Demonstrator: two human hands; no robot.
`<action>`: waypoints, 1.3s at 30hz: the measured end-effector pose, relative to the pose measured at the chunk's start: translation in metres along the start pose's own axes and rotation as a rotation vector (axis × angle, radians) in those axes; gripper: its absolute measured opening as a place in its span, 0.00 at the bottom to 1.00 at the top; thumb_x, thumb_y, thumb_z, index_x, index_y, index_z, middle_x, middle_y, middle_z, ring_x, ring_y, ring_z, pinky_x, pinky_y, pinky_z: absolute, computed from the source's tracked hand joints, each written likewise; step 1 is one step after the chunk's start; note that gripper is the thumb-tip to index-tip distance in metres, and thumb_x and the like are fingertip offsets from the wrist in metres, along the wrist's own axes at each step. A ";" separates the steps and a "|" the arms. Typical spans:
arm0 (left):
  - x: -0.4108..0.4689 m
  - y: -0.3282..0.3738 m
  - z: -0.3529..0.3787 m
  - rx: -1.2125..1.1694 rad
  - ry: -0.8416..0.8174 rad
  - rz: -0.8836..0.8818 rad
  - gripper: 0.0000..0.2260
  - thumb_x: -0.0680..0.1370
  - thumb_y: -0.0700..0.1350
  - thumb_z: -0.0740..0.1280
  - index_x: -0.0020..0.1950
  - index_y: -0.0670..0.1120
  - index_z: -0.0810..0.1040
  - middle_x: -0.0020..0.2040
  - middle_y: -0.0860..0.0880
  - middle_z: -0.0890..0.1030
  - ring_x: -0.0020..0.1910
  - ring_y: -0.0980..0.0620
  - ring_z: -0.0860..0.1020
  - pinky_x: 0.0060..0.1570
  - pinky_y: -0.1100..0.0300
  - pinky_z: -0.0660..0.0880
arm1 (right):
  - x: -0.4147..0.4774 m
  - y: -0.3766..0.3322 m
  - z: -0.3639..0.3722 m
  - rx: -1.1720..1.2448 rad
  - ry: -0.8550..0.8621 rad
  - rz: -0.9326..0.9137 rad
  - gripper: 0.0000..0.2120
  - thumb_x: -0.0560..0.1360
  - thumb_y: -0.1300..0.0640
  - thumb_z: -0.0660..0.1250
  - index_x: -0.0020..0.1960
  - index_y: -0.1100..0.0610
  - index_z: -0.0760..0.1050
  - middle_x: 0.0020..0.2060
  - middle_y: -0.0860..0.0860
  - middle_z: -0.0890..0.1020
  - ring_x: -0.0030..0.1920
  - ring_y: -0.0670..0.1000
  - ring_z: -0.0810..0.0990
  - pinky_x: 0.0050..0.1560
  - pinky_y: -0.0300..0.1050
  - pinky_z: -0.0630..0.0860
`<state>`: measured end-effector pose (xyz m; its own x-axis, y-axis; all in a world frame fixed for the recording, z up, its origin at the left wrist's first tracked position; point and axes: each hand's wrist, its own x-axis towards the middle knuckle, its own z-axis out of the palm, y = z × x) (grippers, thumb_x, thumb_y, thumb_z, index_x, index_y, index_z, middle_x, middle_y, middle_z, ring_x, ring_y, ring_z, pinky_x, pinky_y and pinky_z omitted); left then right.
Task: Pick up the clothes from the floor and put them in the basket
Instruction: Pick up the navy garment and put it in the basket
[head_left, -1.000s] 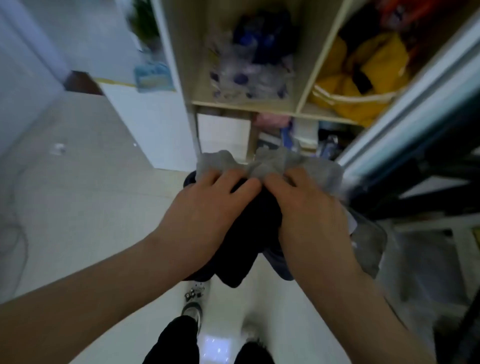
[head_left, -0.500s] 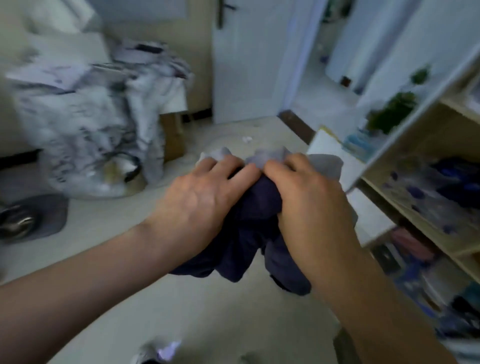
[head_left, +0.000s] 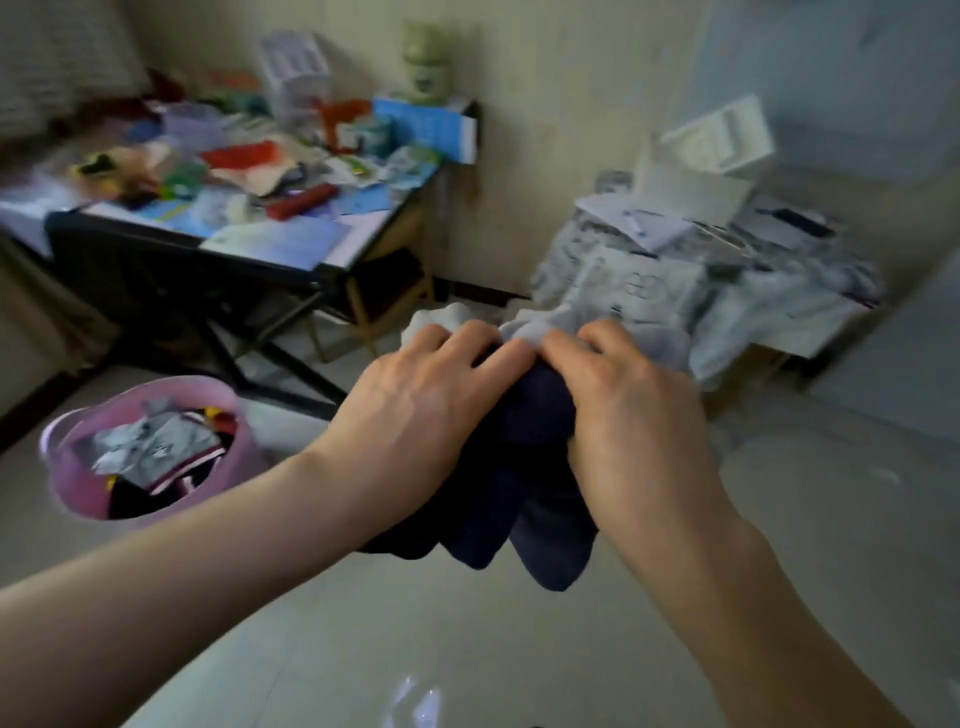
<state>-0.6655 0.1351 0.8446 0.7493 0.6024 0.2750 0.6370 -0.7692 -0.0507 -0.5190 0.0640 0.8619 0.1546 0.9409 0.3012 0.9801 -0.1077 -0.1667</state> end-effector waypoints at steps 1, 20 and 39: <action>-0.006 -0.025 0.000 0.006 0.007 -0.049 0.20 0.74 0.47 0.55 0.67 0.52 0.65 0.58 0.50 0.72 0.49 0.46 0.73 0.34 0.53 0.73 | 0.019 -0.020 0.009 0.014 -0.009 -0.052 0.14 0.76 0.60 0.61 0.58 0.46 0.72 0.48 0.50 0.73 0.33 0.52 0.68 0.31 0.41 0.59; -0.109 -0.400 0.013 0.247 0.048 -0.893 0.21 0.71 0.44 0.59 0.65 0.51 0.66 0.58 0.50 0.73 0.50 0.45 0.73 0.31 0.57 0.62 | 0.311 -0.370 0.178 0.194 -0.138 -0.876 0.14 0.77 0.59 0.62 0.59 0.43 0.69 0.51 0.49 0.72 0.38 0.52 0.76 0.26 0.37 0.53; -0.158 -0.729 0.108 0.020 0.048 -1.025 0.23 0.71 0.43 0.62 0.66 0.51 0.66 0.61 0.50 0.71 0.54 0.44 0.72 0.36 0.49 0.77 | 0.496 -0.615 0.379 0.329 -0.325 -0.949 0.20 0.68 0.67 0.65 0.50 0.46 0.67 0.49 0.51 0.73 0.43 0.58 0.79 0.35 0.44 0.61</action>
<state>-1.2289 0.6236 0.7344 -0.1648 0.9584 0.2329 0.9699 0.1146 0.2146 -1.0925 0.7183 0.7581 -0.7461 0.6401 0.1835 0.5924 0.7639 -0.2561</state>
